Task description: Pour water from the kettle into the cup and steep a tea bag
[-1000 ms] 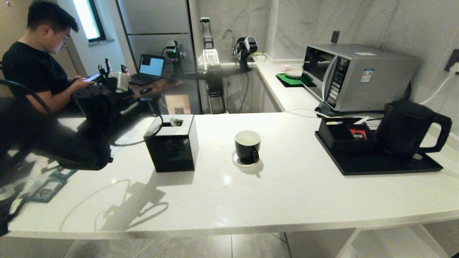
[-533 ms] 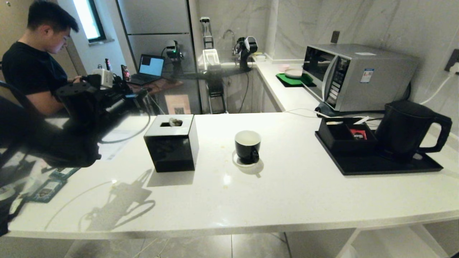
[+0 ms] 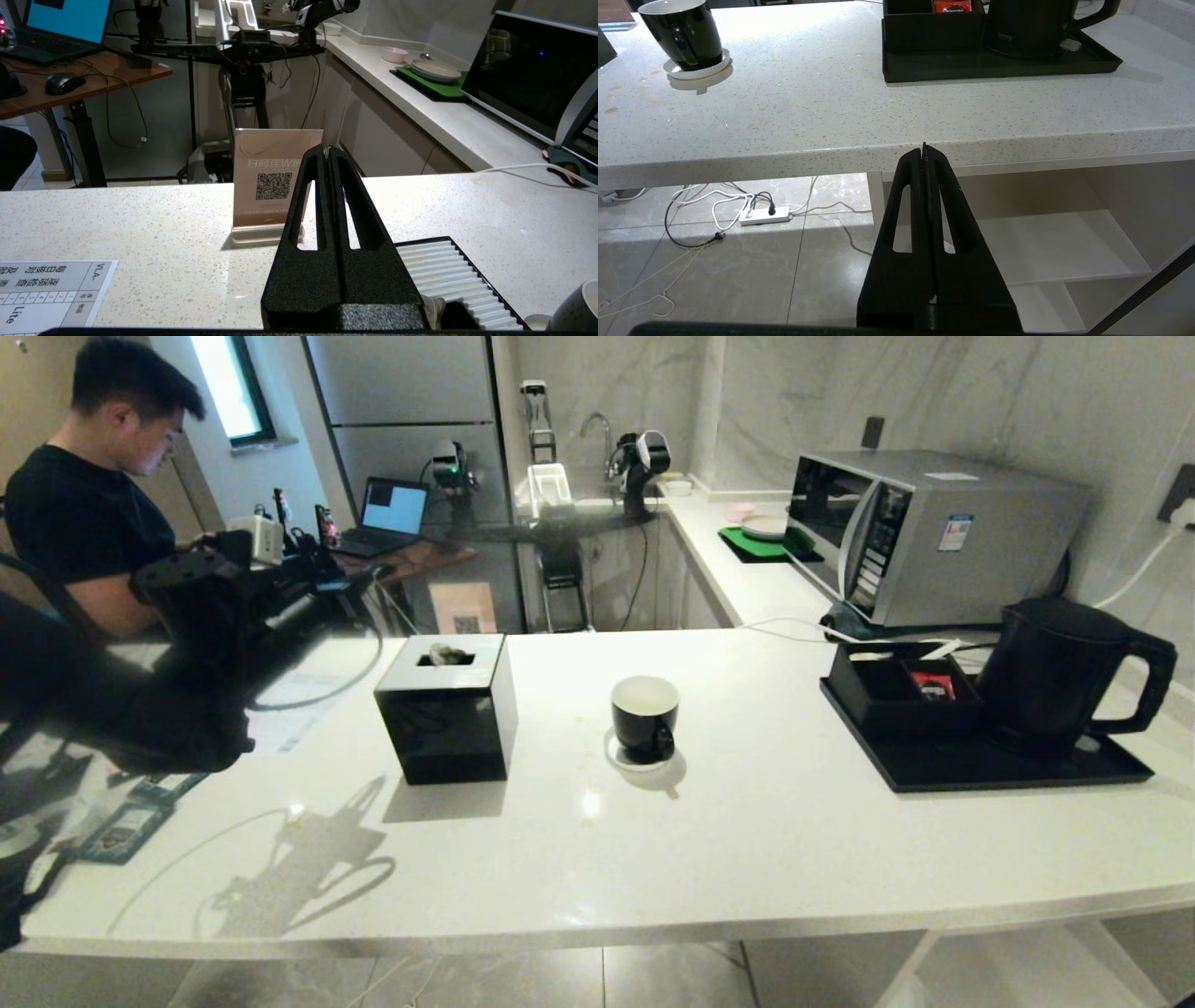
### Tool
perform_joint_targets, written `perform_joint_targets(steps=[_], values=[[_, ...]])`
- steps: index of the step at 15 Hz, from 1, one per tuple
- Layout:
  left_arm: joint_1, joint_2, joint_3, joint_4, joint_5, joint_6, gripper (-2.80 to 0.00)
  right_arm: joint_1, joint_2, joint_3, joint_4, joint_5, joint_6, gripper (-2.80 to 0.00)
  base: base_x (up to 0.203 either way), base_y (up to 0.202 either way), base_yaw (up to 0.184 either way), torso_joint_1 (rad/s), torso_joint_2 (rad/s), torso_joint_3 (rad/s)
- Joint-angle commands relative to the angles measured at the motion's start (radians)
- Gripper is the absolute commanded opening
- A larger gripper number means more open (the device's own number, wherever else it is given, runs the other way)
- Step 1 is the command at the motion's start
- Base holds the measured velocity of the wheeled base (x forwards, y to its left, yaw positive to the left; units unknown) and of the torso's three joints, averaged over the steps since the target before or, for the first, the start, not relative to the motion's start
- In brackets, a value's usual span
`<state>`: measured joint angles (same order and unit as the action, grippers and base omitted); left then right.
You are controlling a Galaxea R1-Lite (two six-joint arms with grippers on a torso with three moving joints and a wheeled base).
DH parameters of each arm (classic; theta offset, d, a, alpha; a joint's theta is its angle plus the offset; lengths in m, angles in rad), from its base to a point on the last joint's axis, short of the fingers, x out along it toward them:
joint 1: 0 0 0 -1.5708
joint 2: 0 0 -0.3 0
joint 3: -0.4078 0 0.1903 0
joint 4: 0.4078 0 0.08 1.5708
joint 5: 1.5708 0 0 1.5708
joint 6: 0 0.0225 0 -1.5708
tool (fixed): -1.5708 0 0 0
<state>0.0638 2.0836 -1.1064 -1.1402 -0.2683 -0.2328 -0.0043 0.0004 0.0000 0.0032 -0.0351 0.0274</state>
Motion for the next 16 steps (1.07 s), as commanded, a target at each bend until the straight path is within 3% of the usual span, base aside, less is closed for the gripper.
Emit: perform_joint_targets(steps=[1,9,16], values=[[0.001,0.001,-0.001,-0.007,-0.002,0.0,-2.8,0.001,0.0,0.0,0.0,0.0,0.0,-2.8,0.0,0.0,0.0,0.0,0.0,0.0],[-0.134,0.042,-0.005,-0.015,0.014,0.003,-2.8,0.0,0.0,0.0,0.0,0.0,0.0,-2.8,0.0,0.0,0.0,0.0,0.0,0.0],[-0.154,0.064,-0.01,-0.016,0.023,0.006,-2.8,0.0,0.001,0.0,0.0,0.0,0.0,-2.8,0.0,0.0,0.0,0.0,0.0,0.0]])
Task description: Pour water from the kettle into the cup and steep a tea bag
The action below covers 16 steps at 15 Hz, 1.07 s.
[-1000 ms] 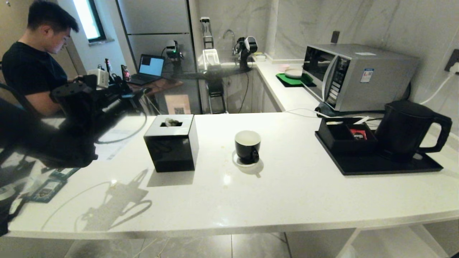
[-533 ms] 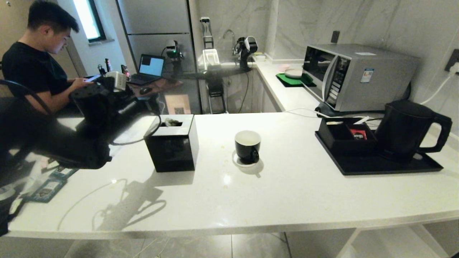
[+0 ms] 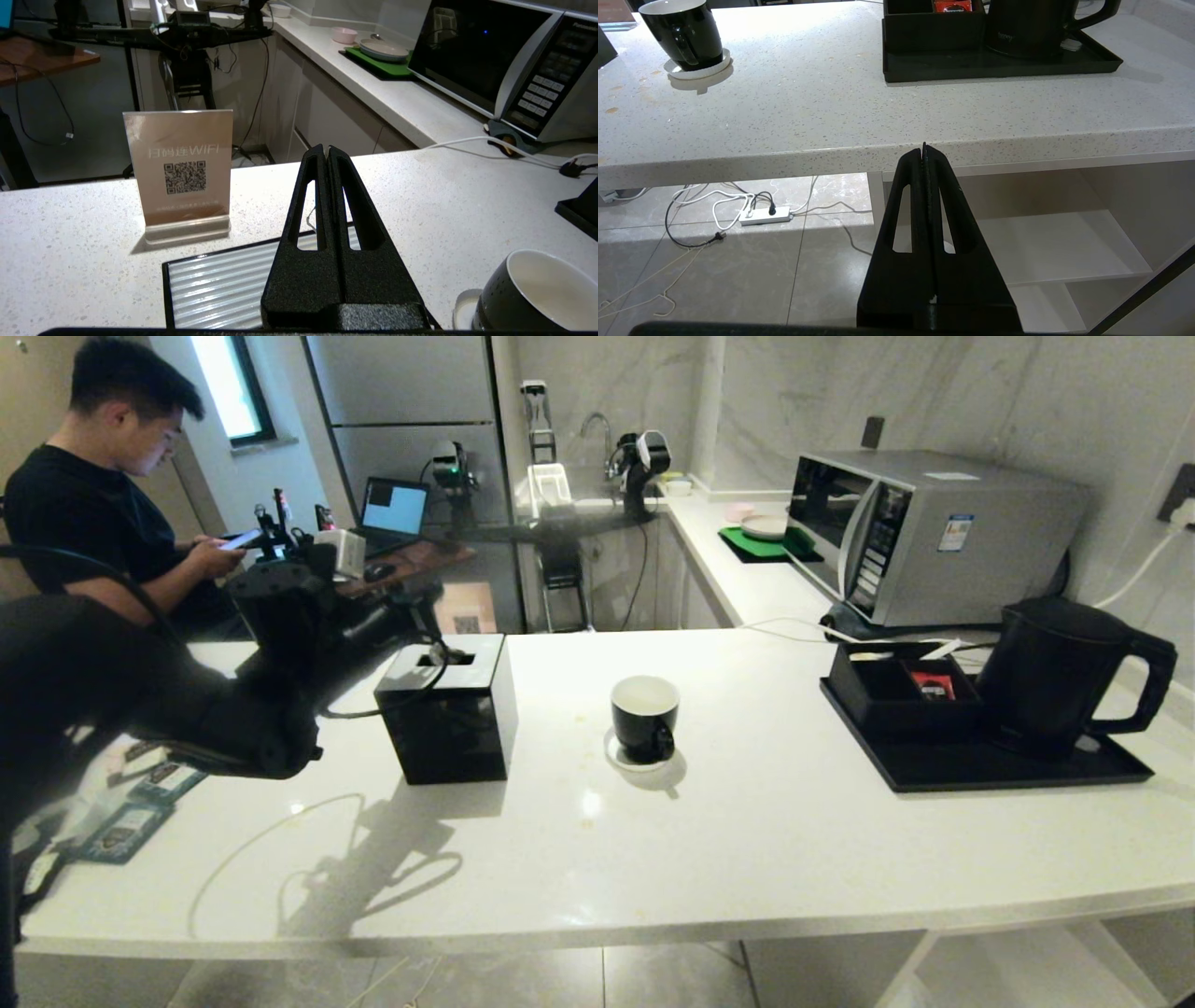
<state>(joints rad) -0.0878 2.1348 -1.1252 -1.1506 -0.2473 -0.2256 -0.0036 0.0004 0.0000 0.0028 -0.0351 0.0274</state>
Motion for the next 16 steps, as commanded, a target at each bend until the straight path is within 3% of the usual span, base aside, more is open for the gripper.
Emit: perform_joint_targets(steps=[1,10,16], values=[[-0.003,0.023,0.017,-0.012,0.017,0.0,-2.8,-0.001,0.0,0.0,0.0,0.0,0.0,-2.8,0.0,0.0,0.0,0.0,0.0,0.0],[0.0,0.036,0.144,-0.037,0.026,-0.003,-2.8,-0.001,0.0,0.0,0.0,0.0,0.0,-2.8,0.0,0.0,0.0,0.0,0.0,0.0],[0.001,0.031,0.085,-0.038,0.026,-0.005,-2.8,0.0,0.001,0.0,0.0,0.0,0.0,-2.8,0.0,0.0,0.0,0.0,0.0,0.0]])
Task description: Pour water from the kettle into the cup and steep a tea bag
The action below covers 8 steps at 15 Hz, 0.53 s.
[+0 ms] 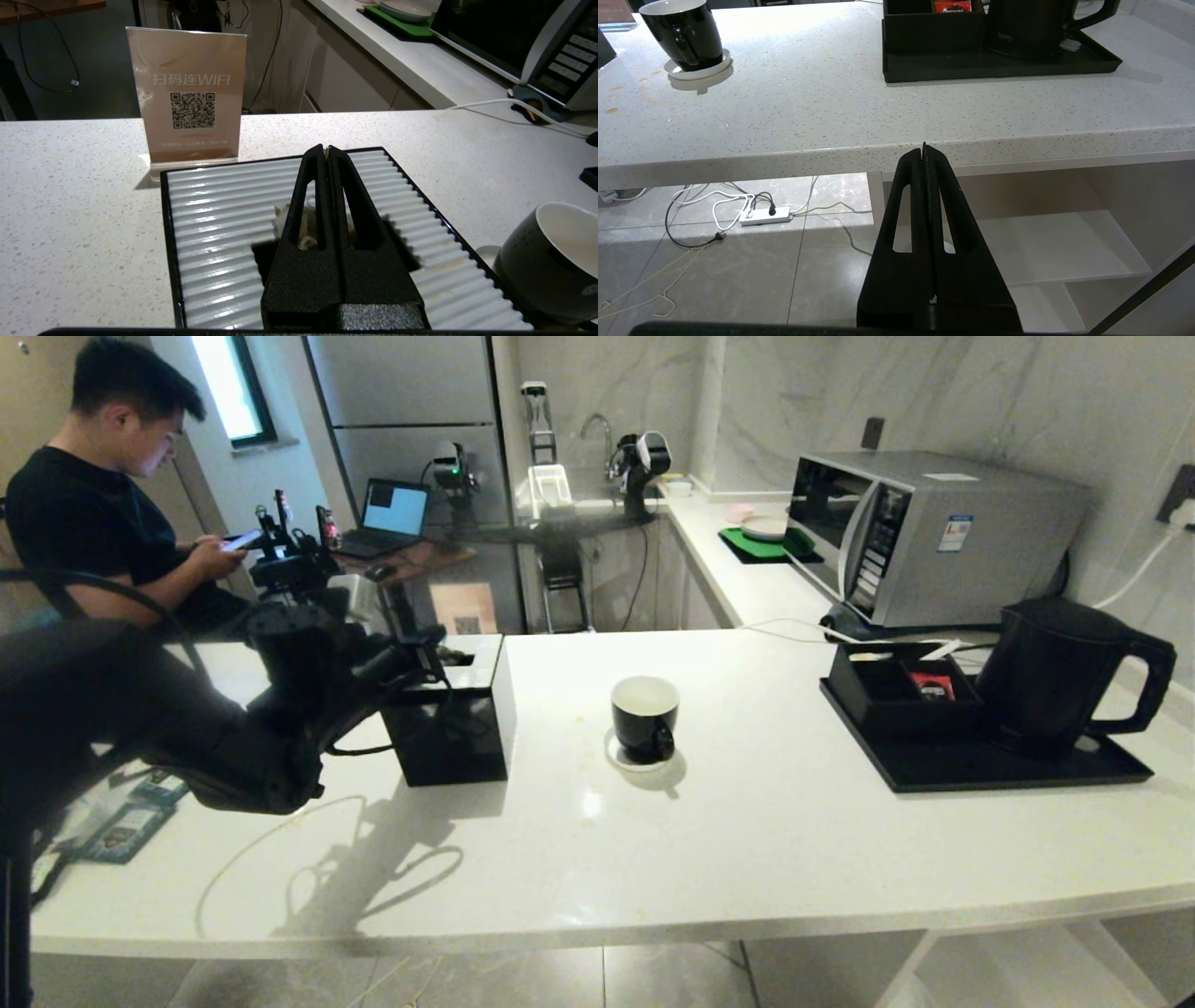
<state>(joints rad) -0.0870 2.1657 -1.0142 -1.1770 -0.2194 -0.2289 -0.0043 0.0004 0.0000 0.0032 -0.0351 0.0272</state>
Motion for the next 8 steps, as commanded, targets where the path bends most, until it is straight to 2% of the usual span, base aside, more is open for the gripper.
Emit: perform_joint_targets(steps=[1,5,8], values=[[0.001,-0.004,-0.046,-0.011,-0.002,-0.003,-2.8,0.0,0.0,0.0,0.0,0.0,0.0,-2.8,0.0,0.0,0.0,0.0,0.0,0.0],[0.001,-0.018,-0.138,-0.007,-0.003,-0.004,-2.8,0.0,0.0,0.0,0.0,0.0,0.0,-2.8,0.0,0.0,0.0,0.0,0.0,0.0],[0.001,-0.038,-0.156,-0.001,-0.003,-0.004,-2.8,0.0,0.001,0.0,0.0,0.0,0.0,-2.8,0.0,0.0,0.0,0.0,0.0,0.0]])
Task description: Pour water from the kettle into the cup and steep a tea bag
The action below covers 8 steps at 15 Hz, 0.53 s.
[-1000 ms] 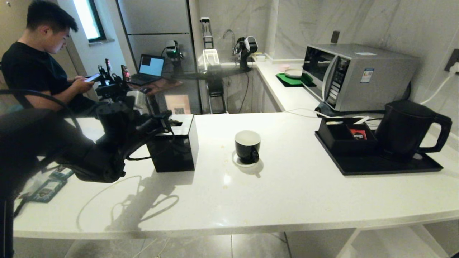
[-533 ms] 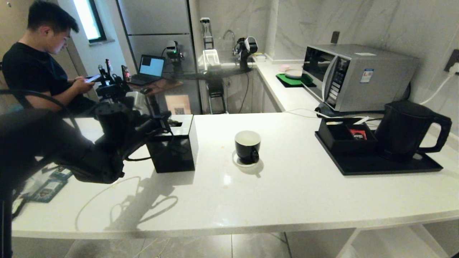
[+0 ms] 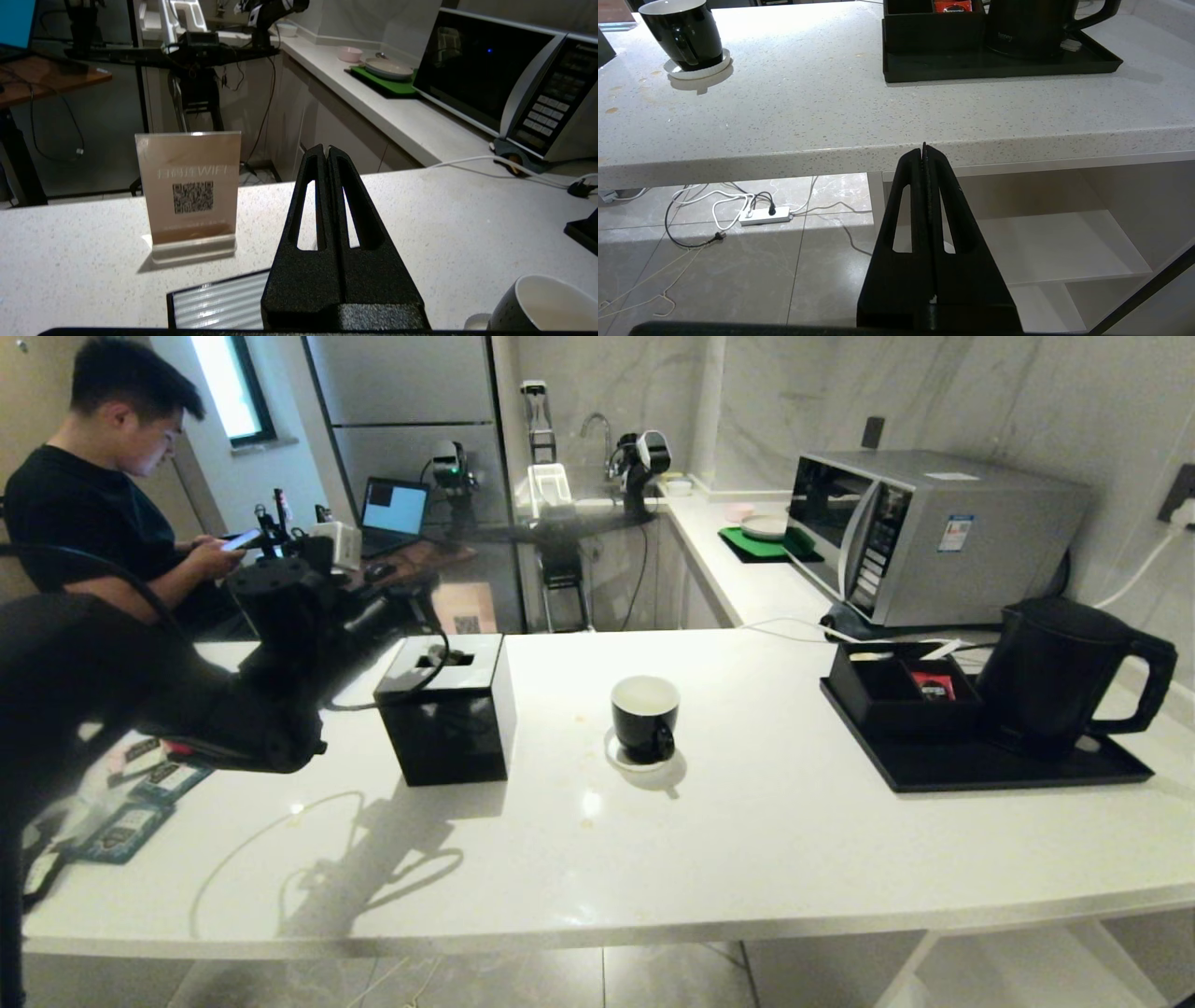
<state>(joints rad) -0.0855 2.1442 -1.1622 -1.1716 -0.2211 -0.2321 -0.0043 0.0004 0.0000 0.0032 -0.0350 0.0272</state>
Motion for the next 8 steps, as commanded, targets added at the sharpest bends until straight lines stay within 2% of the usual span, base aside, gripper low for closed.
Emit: perform_joint_targets(steps=[1,8], values=[[0.0,-0.022,-0.007,-0.007,-0.001,-0.001,-2.8,0.001,0.0,0.0,0.0,0.0,0.0,-2.8,0.0,0.0,0.0,0.0,0.0,0.0],[-0.002,-0.025,-0.066,-0.016,-0.009,-0.001,-2.8,0.0,0.001,0.0,0.0,0.0,0.0,-2.8,0.0,0.0,0.0,0.0,0.0,0.0]])
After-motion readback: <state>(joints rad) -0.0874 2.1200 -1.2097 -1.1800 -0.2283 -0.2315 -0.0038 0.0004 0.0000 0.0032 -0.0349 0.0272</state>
